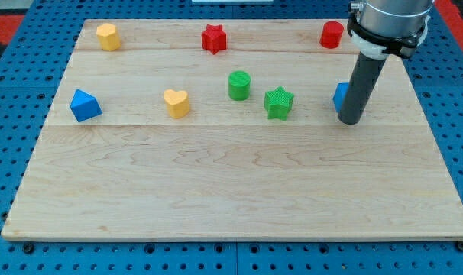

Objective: Place the arm close to the green circle

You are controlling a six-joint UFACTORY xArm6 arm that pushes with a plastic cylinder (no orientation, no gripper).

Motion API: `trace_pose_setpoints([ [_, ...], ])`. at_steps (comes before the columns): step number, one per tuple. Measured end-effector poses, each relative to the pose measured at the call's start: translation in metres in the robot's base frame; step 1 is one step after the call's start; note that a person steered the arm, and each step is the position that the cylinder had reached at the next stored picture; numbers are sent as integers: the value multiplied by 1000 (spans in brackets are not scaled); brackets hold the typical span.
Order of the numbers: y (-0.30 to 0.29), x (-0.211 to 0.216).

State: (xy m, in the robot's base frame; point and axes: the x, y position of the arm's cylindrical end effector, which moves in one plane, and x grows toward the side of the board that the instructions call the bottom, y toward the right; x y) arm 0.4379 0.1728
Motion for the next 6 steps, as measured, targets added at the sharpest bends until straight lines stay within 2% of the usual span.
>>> trace_pose_setpoints([
  [2, -28, 7],
  [3, -58, -15],
  [5, -83, -98],
  [6, -162, -100],
])
